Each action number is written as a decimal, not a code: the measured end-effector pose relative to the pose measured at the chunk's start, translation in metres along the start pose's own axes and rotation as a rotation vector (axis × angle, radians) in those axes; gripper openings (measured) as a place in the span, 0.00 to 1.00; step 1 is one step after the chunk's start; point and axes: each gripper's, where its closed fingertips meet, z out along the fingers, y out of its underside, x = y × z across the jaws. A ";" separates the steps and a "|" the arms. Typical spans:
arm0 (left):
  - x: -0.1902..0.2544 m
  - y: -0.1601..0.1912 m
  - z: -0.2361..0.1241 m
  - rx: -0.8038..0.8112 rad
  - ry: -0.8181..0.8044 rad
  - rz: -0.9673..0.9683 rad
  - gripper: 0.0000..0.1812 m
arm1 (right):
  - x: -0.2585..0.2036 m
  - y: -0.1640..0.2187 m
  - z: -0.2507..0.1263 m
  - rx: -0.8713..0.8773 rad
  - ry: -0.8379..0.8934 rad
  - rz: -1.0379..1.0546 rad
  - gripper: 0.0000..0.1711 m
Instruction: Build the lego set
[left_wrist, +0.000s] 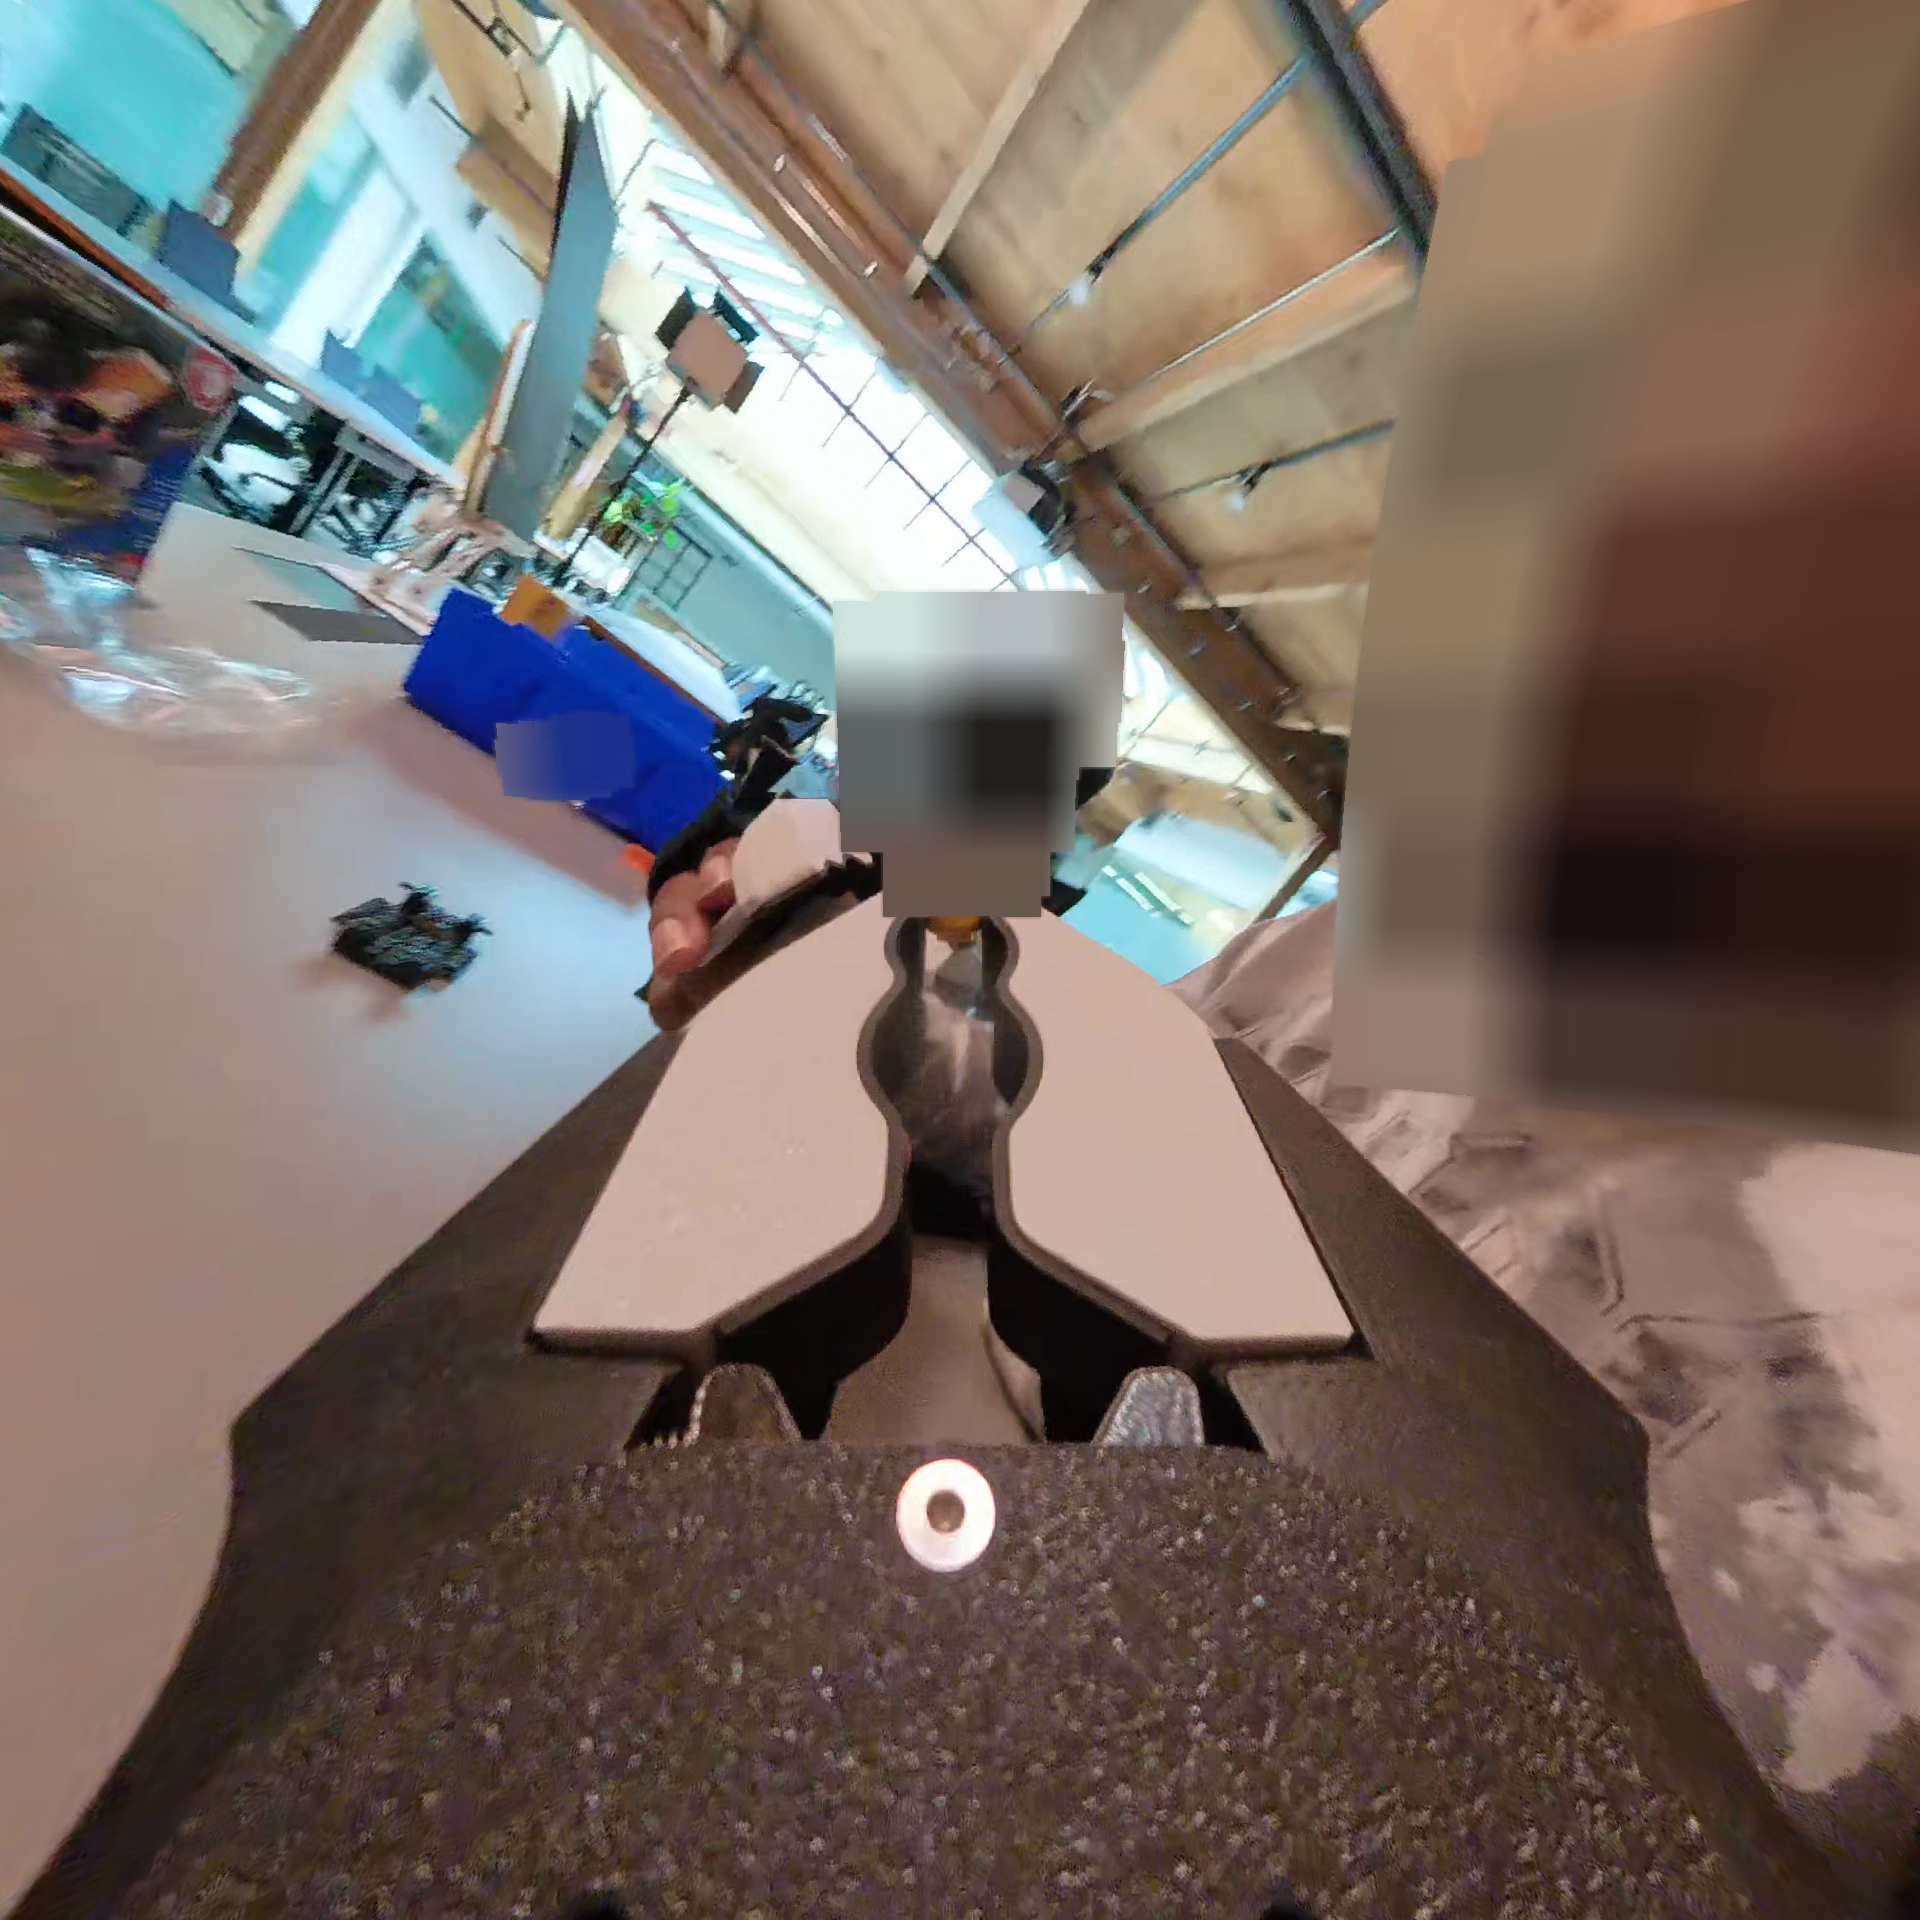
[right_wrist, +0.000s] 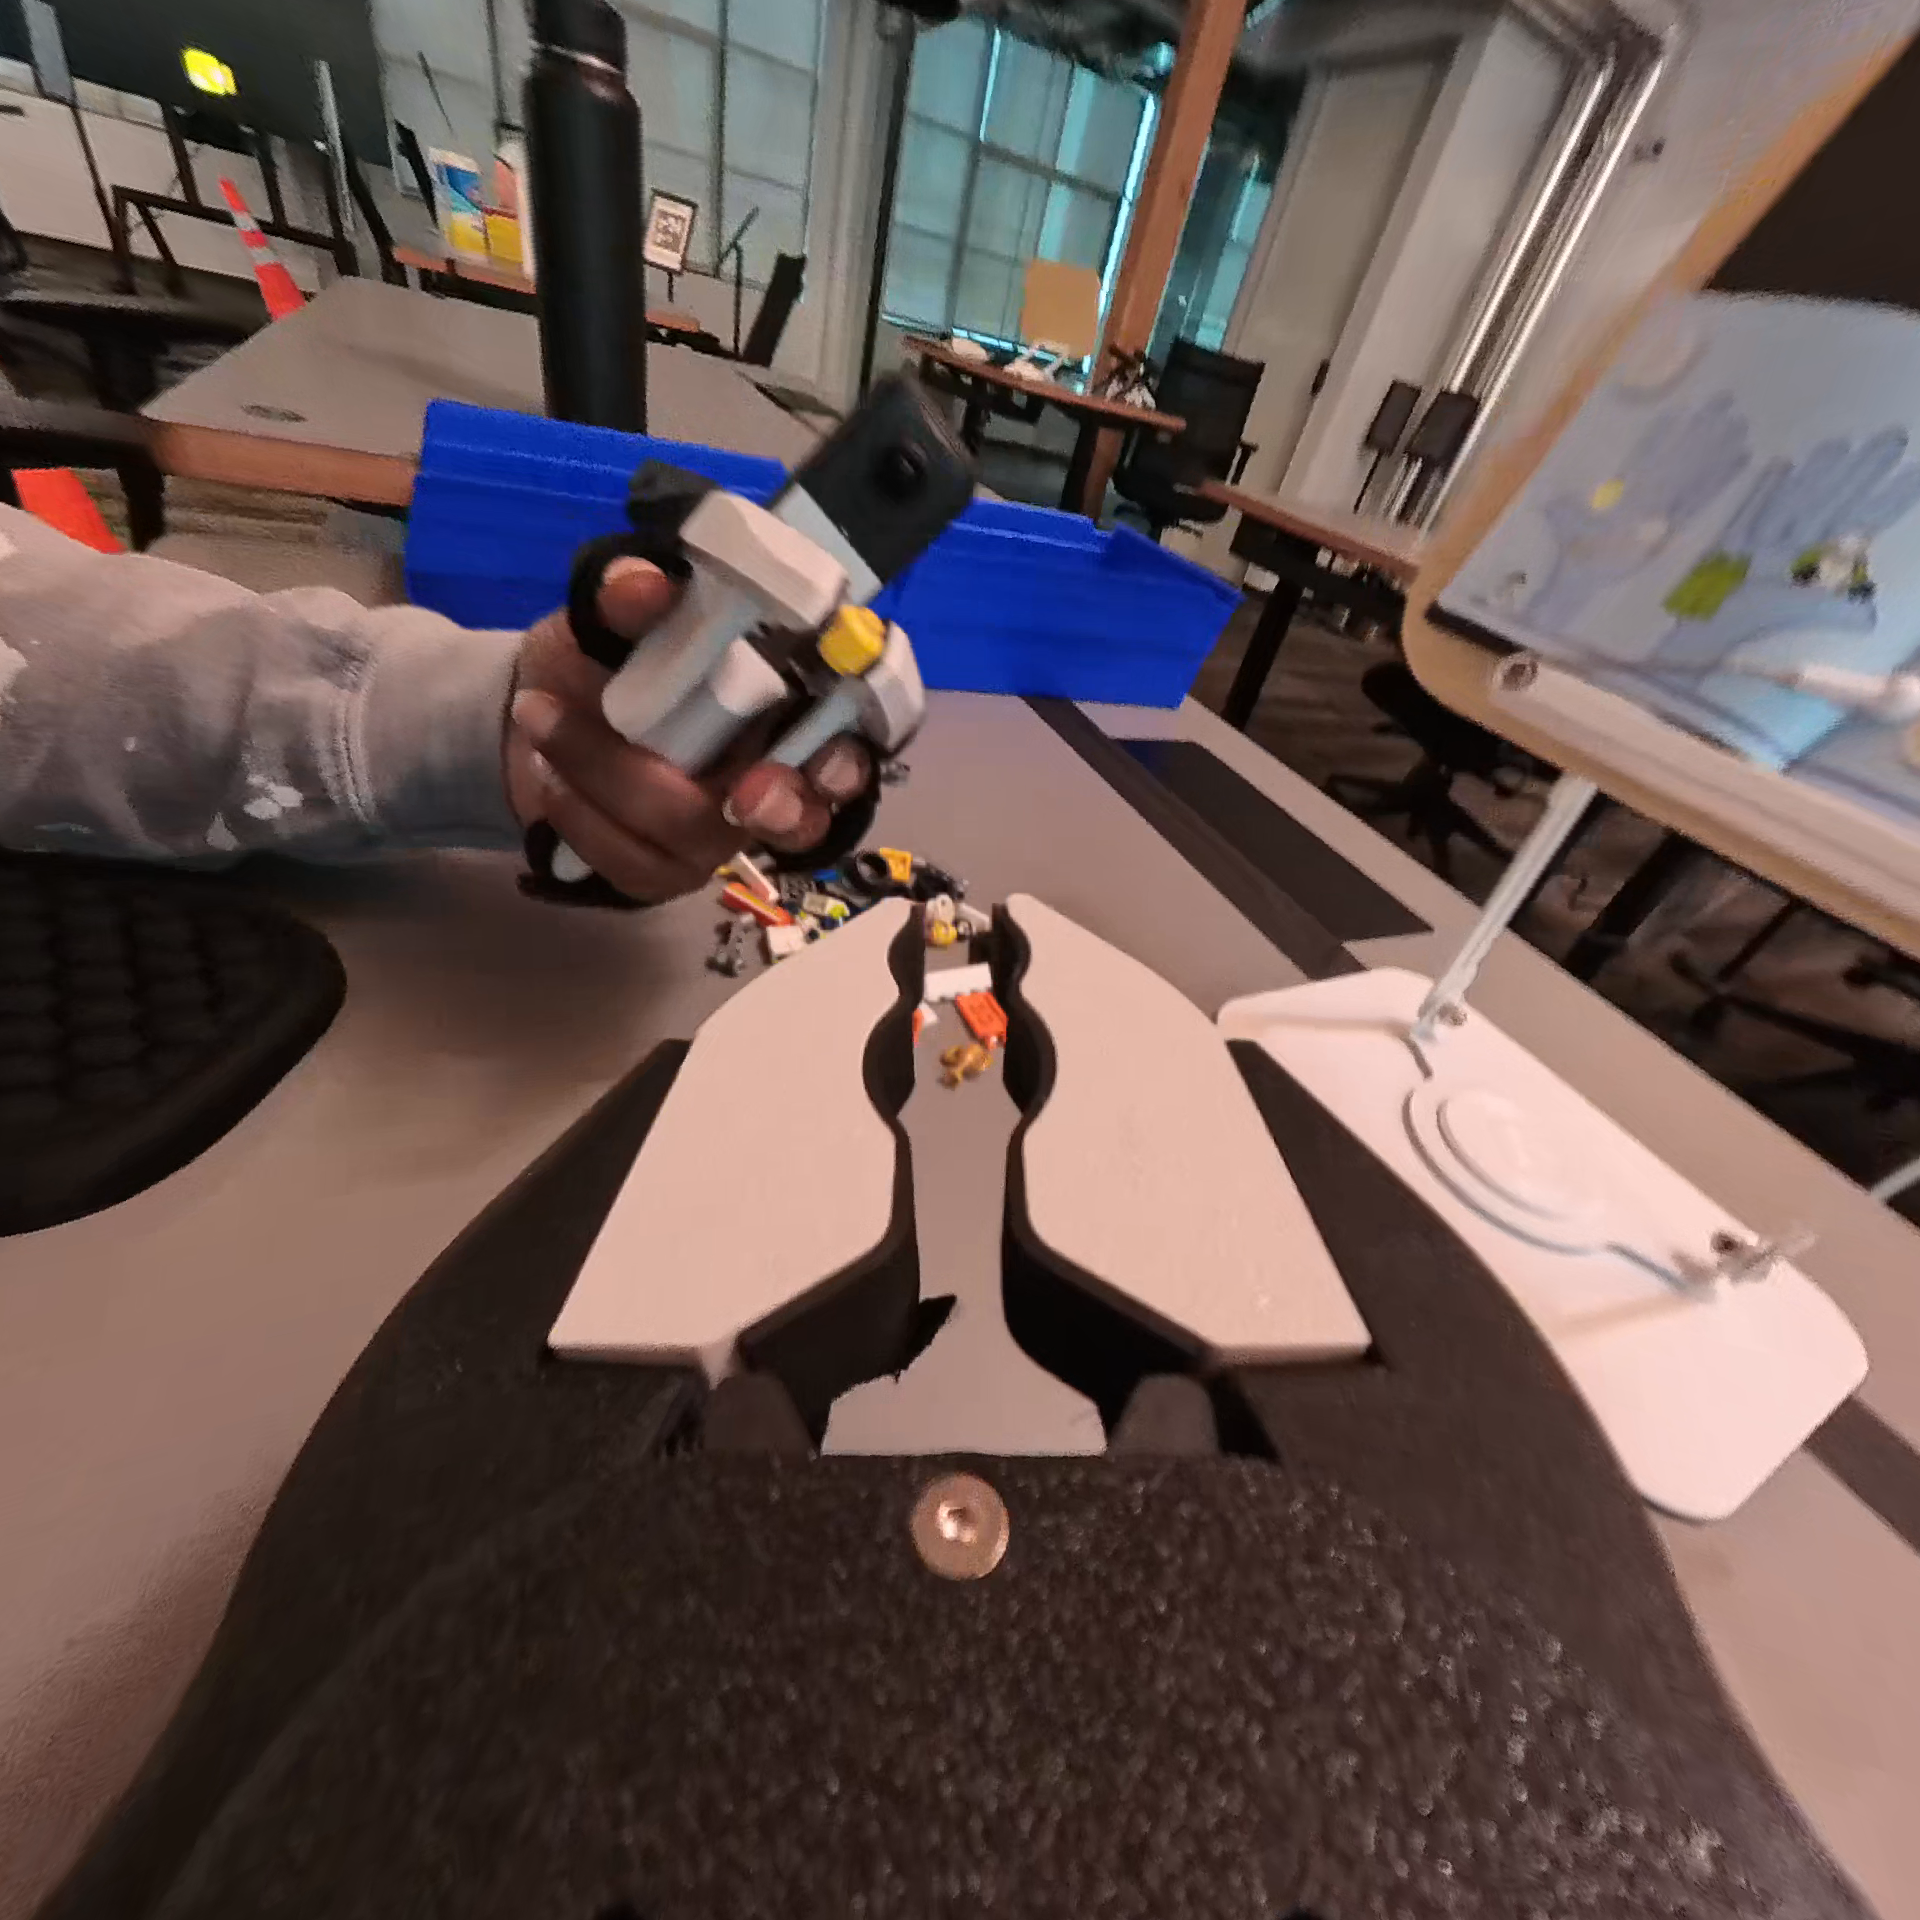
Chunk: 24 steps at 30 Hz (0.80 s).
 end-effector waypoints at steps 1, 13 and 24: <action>0.001 0.001 0.004 0.006 0.014 -0.020 0.05 | -0.004 -0.005 0.000 0.014 -0.003 -0.017 0.08; -0.007 0.019 0.029 0.005 0.038 -0.182 0.05 | -0.021 -0.022 0.002 0.044 0.018 -0.212 0.13; -0.031 0.031 0.021 0.001 -0.053 -0.288 0.05 | -0.015 -0.001 0.004 -0.028 -0.010 -0.233 0.07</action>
